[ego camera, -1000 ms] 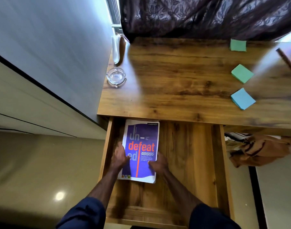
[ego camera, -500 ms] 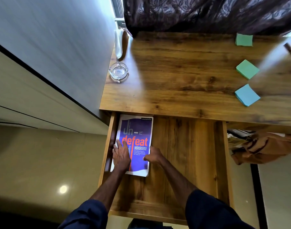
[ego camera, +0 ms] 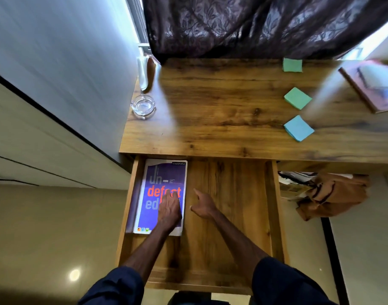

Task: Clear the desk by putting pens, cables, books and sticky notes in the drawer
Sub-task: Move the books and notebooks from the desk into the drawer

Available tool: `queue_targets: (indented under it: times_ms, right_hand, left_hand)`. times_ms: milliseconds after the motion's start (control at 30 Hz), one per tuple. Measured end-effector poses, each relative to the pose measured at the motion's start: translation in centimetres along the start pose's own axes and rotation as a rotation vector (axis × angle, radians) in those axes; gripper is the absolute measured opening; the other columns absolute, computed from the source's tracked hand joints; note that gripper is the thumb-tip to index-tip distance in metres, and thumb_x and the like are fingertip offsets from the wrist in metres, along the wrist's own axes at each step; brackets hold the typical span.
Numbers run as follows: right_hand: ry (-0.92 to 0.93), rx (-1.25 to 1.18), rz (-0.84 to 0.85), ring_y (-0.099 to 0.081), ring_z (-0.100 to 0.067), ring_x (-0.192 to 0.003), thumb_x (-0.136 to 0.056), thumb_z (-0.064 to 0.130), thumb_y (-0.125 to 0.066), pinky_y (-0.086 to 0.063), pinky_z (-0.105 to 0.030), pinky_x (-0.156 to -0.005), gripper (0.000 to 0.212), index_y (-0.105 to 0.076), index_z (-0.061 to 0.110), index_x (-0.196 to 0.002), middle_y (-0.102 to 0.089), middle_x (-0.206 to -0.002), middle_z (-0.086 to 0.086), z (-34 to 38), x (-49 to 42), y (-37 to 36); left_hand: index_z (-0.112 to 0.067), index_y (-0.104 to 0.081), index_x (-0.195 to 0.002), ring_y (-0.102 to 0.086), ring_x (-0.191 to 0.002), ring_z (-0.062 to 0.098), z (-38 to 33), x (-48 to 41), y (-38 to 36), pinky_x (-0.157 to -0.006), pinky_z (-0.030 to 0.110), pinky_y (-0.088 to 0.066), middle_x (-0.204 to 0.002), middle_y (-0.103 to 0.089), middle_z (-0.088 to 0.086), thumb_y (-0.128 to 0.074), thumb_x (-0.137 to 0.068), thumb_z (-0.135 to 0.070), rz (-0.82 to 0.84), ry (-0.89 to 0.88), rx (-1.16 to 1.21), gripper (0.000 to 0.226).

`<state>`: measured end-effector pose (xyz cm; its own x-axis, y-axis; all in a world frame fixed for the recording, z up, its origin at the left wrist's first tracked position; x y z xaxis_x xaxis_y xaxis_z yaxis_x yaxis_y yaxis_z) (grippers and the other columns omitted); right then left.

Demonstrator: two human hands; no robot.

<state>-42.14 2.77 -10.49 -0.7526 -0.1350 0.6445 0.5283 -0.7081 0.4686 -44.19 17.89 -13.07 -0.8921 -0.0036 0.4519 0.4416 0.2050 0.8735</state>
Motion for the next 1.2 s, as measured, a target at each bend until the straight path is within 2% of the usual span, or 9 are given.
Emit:
queue_targets:
  times_ms: [167,267,367,433,600,767,933,1033,1200]
  right_hand:
    - [0.004,-0.105,-0.075,-0.059,-0.016,-0.115,-0.089,0.016,-0.068,-0.052,-0.020,-0.077,0.077,-0.031,0.019,-0.156,-0.045,-0.152,-0.008,-4.2,4.3,6.1]
    - [-0.012,-0.166,-0.155,-0.061,-0.013,-0.109,-0.090,0.016,-0.068,-0.053,-0.021,-0.069,0.071,-0.036,0.023,-0.153,-0.051,-0.145,-0.005,-6.8,7.6,10.8]
    - [0.028,-0.138,-0.258,-0.058,-0.017,-0.118,-0.090,0.021,-0.070,-0.055,-0.032,-0.090,0.064,-0.044,0.021,-0.148,-0.057,-0.138,-0.003,-9.9,10.8,15.5]
    - [0.037,-0.124,-0.300,-0.059,-0.018,-0.118,-0.089,0.021,-0.071,-0.054,-0.035,-0.096,0.061,-0.047,0.020,-0.146,-0.059,-0.134,-0.003,-12.1,12.8,18.4]
    - [0.066,-0.169,-0.397,-0.062,-0.018,-0.113,-0.085,0.023,-0.074,-0.056,-0.037,-0.094,0.055,-0.055,0.021,-0.137,-0.064,-0.126,-0.002,-20.3,17.9,24.9]
    - [0.060,-0.163,-0.446,-0.063,-0.015,-0.108,-0.086,0.017,-0.074,-0.049,-0.023,-0.083,0.054,-0.056,0.015,-0.137,-0.065,-0.124,-0.003,-28.3,23.3,30.1]
    - [0.029,-0.128,-0.460,-0.063,-0.013,-0.092,-0.083,0.021,-0.074,-0.050,-0.023,-0.073,0.042,-0.062,0.021,-0.124,-0.066,-0.102,0.004,-33.1,27.1,34.4]
    - [0.048,-0.120,-0.487,-0.066,-0.014,-0.094,-0.078,0.025,-0.075,-0.059,-0.035,-0.082,0.041,-0.064,0.023,-0.117,-0.069,-0.103,0.006,-34.8,27.7,36.7]
    - [0.060,-0.198,-0.529,-0.064,-0.016,-0.104,-0.087,0.018,-0.074,-0.056,-0.027,-0.081,0.050,-0.056,0.017,-0.133,-0.064,-0.117,-0.002,-36.2,29.3,40.4]
  left_hand:
    - [0.001,-0.053,-0.124,-0.055,-0.113,0.044,-6.9,0.8,0.3,-0.079,0.047,-0.051,-0.127,-0.052,0.023,-0.060,-0.076,0.005,-0.047,-0.182,0.076,0.049]
    - [-0.003,-0.055,-0.126,-0.055,-0.120,0.040,-12.7,1.6,1.3,-0.093,0.045,-0.051,-0.129,-0.055,0.020,-0.065,-0.077,-0.001,-0.114,-0.291,0.067,0.050]
    - [-0.008,-0.063,-0.111,-0.064,-0.105,0.031,-19.2,4.0,2.3,-0.081,0.033,-0.056,-0.115,-0.063,0.013,-0.075,-0.068,-0.005,-0.180,-0.383,0.102,0.045]
    - [-0.012,-0.058,-0.118,-0.061,-0.105,0.026,-23.1,5.1,2.3,-0.080,0.033,-0.054,-0.121,-0.057,0.008,-0.069,-0.078,-0.008,-0.190,-0.391,0.198,0.041]
    - [-0.007,-0.057,-0.123,-0.060,-0.109,0.030,-33.5,8.2,0.3,-0.086,0.035,-0.053,-0.125,-0.056,0.012,-0.057,-0.084,-0.008,-0.210,-0.391,0.242,0.040]
    - [-0.007,-0.053,-0.132,-0.054,-0.120,0.030,-43.6,12.9,-1.3,-0.098,0.039,-0.050,-0.133,-0.053,0.012,-0.061,-0.083,-0.009,-0.249,-0.469,0.222,0.049]
    - [-0.015,-0.051,-0.132,-0.055,-0.121,0.025,-51.2,16.0,-1.3,-0.091,0.043,-0.054,-0.133,-0.053,0.005,-0.060,-0.087,-0.017,-0.280,-0.516,0.219,0.045]
    - [-0.017,-0.051,-0.133,-0.057,-0.118,0.023,-54.1,16.1,-1.2,-0.089,0.039,-0.056,-0.133,-0.053,0.003,-0.062,-0.088,-0.014,-0.289,-0.547,0.206,0.047]
    - [-0.015,-0.053,-0.128,-0.057,-0.115,0.021,-57.9,14.8,-0.4,-0.089,0.034,-0.055,-0.131,-0.054,0.005,-0.060,-0.088,-0.010,-0.301,-0.587,0.204,0.041]
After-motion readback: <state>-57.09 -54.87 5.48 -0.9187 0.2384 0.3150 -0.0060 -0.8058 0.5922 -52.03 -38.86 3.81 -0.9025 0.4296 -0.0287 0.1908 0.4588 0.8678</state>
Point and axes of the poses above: each hand's wrist, its own x-axis away from the middle knuckle, its own y-axis out of the back of the hand, z = x × y, the point moved 2 cm from there along -x, towards the middle knuckle
